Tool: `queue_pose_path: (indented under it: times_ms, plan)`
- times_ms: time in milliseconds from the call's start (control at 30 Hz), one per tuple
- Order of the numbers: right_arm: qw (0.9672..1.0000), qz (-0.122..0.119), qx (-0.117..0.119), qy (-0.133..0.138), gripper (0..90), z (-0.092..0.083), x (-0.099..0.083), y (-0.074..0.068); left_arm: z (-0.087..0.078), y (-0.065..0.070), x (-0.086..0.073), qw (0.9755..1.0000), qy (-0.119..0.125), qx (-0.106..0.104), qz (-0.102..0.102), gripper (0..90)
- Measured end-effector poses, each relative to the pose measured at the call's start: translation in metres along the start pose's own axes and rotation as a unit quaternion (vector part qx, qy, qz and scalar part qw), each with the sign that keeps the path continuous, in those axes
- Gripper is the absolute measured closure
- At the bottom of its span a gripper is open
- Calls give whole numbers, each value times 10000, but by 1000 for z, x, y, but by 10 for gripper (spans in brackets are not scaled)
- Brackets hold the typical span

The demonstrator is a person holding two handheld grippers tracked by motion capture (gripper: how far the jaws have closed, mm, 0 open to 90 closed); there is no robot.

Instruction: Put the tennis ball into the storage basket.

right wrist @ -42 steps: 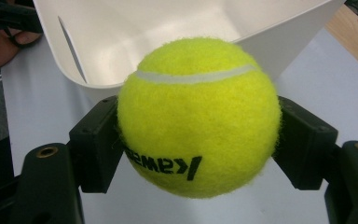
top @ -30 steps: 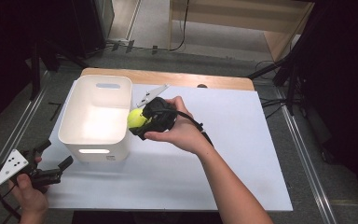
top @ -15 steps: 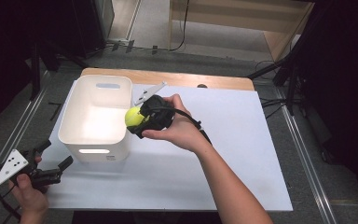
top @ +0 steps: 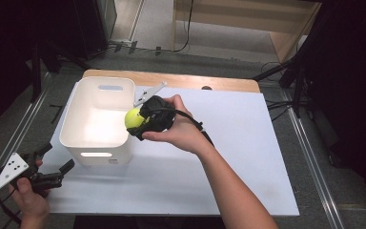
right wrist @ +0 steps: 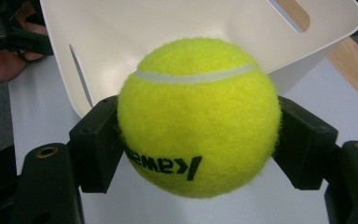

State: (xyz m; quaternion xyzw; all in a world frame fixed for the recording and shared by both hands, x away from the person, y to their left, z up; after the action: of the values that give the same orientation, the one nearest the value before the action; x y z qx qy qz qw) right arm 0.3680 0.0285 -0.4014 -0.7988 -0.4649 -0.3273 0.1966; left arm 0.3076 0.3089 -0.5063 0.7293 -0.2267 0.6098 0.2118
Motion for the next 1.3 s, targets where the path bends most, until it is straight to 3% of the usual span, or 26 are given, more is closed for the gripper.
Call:
queue_pose_path:
  times_ms: [1300]
  plan:
    - [9997, -178, 155, -3, 242, 17, 24, -12, 0, 0, 0, 10000, 4, -18, 4, 0]
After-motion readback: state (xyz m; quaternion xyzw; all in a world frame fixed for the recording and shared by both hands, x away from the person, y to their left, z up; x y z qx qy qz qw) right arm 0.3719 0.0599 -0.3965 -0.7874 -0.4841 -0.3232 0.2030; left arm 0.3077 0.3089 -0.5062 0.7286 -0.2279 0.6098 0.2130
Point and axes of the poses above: each handheld gripper's, and its own axes: z roughly forward along the jaws, x roughly out of its top, y roughly to its right, the point moved 8 cm from there along z, roughly forward along the jaws, and after that the axes turned 1 degree about z, right-handed, at the moved point
